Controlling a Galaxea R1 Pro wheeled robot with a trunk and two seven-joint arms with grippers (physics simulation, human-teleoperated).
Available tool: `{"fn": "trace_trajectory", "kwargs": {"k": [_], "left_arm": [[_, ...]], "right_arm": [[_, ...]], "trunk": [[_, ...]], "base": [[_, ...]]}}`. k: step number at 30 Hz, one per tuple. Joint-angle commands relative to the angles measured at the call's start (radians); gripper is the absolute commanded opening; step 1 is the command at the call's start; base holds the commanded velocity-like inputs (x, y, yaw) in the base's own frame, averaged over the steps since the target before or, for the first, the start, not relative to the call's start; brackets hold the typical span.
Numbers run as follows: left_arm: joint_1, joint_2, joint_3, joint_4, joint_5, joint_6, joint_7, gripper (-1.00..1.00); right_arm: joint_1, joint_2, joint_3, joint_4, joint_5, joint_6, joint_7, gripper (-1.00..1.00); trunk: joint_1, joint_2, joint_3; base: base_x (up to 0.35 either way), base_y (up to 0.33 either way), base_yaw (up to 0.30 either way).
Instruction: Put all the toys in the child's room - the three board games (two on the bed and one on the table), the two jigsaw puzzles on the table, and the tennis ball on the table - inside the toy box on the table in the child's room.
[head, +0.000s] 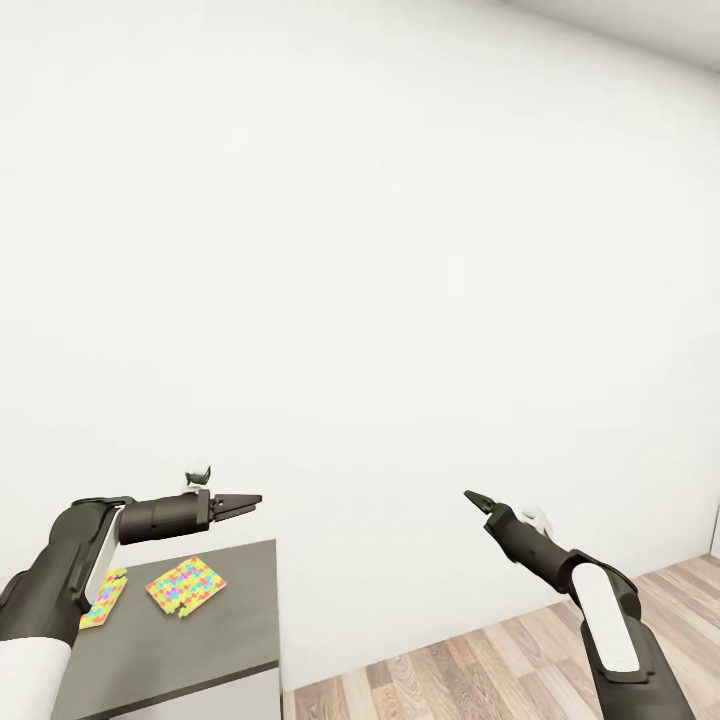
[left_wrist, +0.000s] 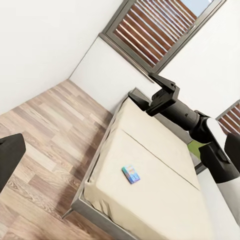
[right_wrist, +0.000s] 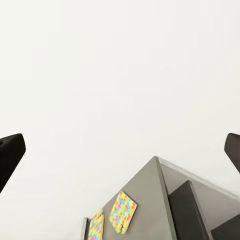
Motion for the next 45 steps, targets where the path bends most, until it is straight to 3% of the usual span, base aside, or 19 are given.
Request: {"fn": "trace_trajectory", "kwargs": {"k": [1, 8, 13, 32, 45], "left_arm": [[0.000, 0.000, 0.000, 0.000, 0.001, 0.010, -0.003, 1.00], [0.000, -0.001, -0.001, 0.000, 0.001, 0.010, -0.003, 1.00], [0.000, -0.002, -0.001, 0.000, 0.004, 0.010, -0.003, 1.00], [0.000, 0.000, 0.001, 0.000, 0.008, 0.010, -0.004, 1.00], [0.000, 0.000, 0.001, 0.000, 0.008, 0.010, -0.004, 1.00]], "right_arm": [[-0.001, 0.000, -0.002, 0.001, 0.004, 0.005, 0.006, 1.00], [-0.001, 0.000, -0.004, 0.007, 0.004, 0.005, 0.006, 1.00], [-0.001, 0.000, -0.030, 0.026, 0.004, 0.006, 0.007, 1.00], [-0.001, 0.000, -0.067, 0.077, 0.003, 0.007, 0.006, 1.00], [-0.001, -0.001, -0.098, 0.124, -0.015, 0.008, 0.006, 1.00]], "trunk": [[0.000, -0.001, -0.001], [0.000, -0.001, 0.001], [0.000, -0.001, 0.004], [0.000, -0.001, 0.005], [0.000, -0.001, -0.008]], "base": [[0.000, 0.000, 0.000], [0.000, 0.000, -0.027], [0.000, 0.000, -0.134], [0.000, 0.000, -0.268], [0.000, 0.000, -0.210]]}}
